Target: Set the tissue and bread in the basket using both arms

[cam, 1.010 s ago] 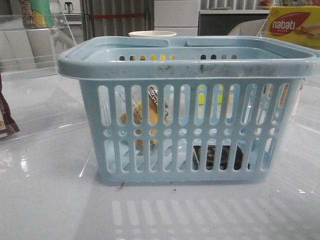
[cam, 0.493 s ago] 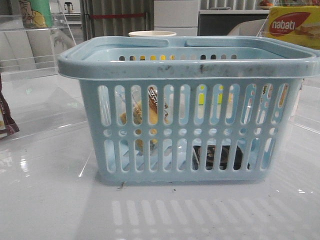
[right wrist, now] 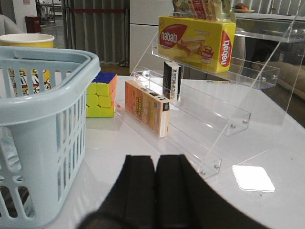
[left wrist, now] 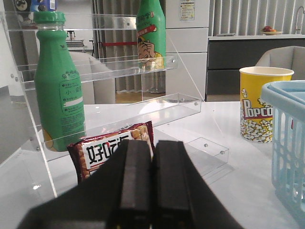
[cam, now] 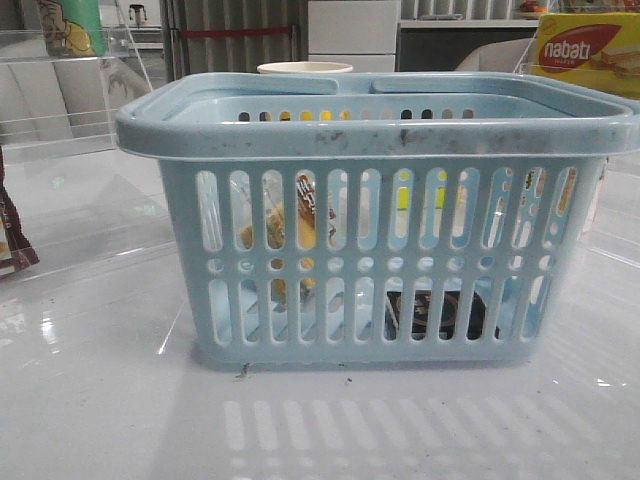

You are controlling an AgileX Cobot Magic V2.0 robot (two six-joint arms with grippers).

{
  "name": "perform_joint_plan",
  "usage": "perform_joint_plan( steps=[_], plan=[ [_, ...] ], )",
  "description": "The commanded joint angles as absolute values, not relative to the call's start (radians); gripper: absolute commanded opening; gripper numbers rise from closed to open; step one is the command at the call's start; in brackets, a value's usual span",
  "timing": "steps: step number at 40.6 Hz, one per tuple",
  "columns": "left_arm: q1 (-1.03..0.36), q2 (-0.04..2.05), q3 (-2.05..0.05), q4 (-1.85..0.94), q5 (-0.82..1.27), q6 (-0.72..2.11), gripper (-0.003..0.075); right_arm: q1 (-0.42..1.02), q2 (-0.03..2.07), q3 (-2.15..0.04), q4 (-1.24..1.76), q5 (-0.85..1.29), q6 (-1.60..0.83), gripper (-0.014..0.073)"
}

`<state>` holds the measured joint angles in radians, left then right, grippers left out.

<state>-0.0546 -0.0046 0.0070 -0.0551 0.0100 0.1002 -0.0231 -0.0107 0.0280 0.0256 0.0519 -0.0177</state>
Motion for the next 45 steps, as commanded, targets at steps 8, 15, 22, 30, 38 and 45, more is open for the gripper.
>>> perform_joint_plan(
  steps=[8, 15, 22, 30, 38, 45],
  plan=[
    [-0.063, -0.022, 0.014, -0.065, -0.077, 0.096, 0.0092, -0.027, -0.030, 0.023, 0.030, -0.047, -0.022, 0.0057],
    [-0.063, -0.022, 0.014, -0.065, -0.077, 0.096, 0.0093, -0.027, -0.030, 0.023, 0.030, -0.044, -0.022, 0.0057],
    [-0.063, -0.022, 0.014, -0.065, -0.077, 0.096, 0.0092, -0.027, -0.030, 0.023, 0.052, -0.043, -0.022, 0.0057],
    [-0.063, -0.022, 0.014, -0.065, -0.077, 0.096, 0.0092, -0.027, -0.030, 0.023, 0.052, -0.043, -0.022, 0.0057],
    [-0.063, -0.022, 0.014, -0.065, -0.077, 0.096, 0.0092, -0.027, -0.030, 0.023, 0.052, -0.043, -0.022, 0.0057],
    [-0.063, -0.022, 0.014, -0.065, -0.077, 0.096, 0.0092, -0.027, -0.030, 0.023, 0.052, -0.043, -0.022, 0.0057]
  ],
)
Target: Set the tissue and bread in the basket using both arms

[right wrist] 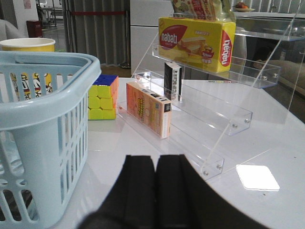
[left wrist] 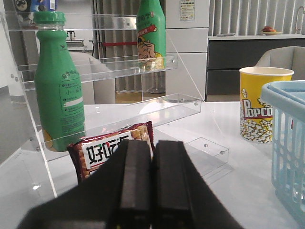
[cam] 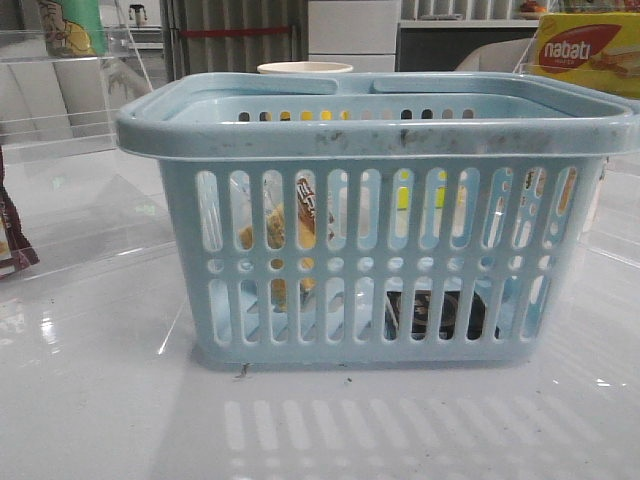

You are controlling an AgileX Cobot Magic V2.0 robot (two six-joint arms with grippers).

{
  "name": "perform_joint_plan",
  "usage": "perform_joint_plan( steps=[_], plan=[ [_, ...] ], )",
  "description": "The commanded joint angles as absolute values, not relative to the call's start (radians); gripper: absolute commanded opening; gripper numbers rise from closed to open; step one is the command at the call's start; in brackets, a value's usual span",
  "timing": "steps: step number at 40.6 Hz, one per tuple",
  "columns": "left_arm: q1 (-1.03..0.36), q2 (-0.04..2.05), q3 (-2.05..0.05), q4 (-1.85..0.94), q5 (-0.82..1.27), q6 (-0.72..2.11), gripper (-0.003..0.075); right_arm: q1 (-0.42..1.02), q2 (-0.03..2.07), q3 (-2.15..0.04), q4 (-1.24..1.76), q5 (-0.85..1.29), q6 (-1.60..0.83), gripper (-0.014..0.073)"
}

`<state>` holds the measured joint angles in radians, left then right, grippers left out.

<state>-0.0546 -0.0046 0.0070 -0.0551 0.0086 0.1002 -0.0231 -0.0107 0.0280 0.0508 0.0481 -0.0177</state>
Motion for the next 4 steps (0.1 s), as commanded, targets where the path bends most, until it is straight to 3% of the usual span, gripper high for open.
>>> perform_joint_plan(
  steps=[1, 4],
  plan=[
    [-0.063, -0.022, 0.014, -0.065, -0.077, 0.096, 0.0092, -0.027, -0.030, 0.023, 0.052, -0.043, -0.022, 0.0057],
    [-0.063, -0.022, 0.014, -0.065, -0.077, 0.096, 0.0092, -0.027, -0.030, 0.023, 0.052, -0.043, -0.022, 0.0057]
  ],
)
